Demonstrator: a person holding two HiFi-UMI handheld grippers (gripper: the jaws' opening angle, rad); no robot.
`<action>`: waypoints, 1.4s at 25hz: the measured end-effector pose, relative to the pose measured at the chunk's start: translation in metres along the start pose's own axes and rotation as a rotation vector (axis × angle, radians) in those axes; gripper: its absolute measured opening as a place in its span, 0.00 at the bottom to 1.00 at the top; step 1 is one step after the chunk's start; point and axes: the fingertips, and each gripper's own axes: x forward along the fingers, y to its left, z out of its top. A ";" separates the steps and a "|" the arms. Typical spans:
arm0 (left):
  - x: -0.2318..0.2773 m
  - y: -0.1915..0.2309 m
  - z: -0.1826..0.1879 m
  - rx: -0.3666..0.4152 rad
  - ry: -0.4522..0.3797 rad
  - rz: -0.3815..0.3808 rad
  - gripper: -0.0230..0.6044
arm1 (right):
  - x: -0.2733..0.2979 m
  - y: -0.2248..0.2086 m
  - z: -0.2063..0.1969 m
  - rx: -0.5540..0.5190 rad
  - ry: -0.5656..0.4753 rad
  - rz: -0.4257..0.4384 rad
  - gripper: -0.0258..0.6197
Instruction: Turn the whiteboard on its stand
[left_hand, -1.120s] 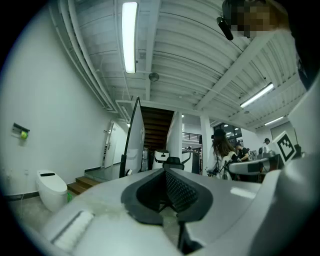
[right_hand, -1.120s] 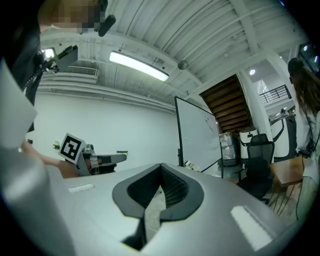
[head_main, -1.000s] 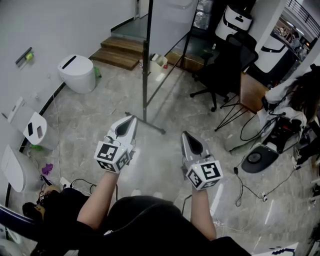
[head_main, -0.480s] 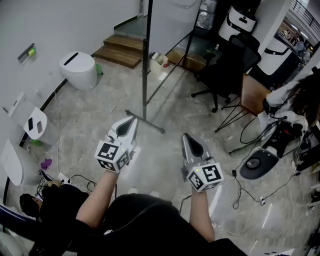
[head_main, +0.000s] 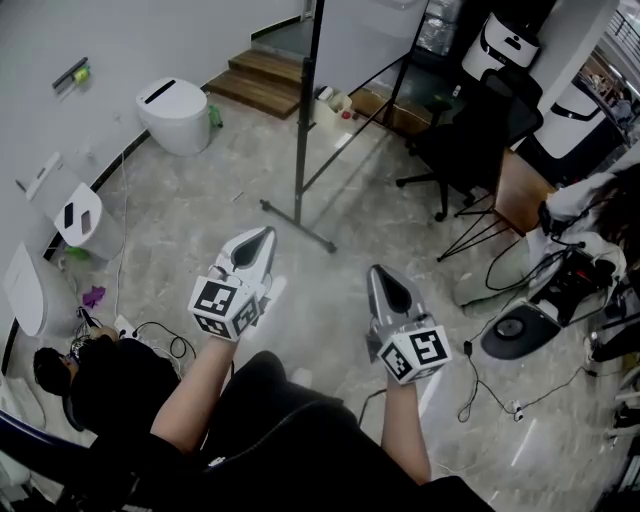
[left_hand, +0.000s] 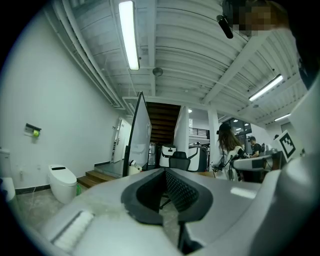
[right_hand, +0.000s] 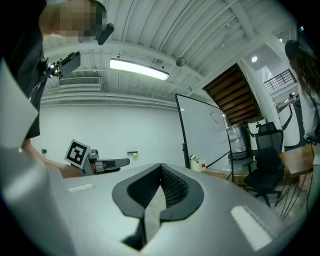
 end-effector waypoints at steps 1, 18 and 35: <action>-0.002 -0.001 -0.002 0.000 0.003 0.005 0.04 | -0.001 -0.001 -0.001 0.004 0.001 0.005 0.05; 0.010 -0.010 -0.010 0.029 0.042 0.009 0.04 | -0.004 -0.020 -0.004 0.036 -0.023 0.018 0.05; 0.139 0.064 -0.009 0.016 0.051 -0.090 0.04 | 0.114 -0.079 0.007 -0.002 0.004 -0.016 0.05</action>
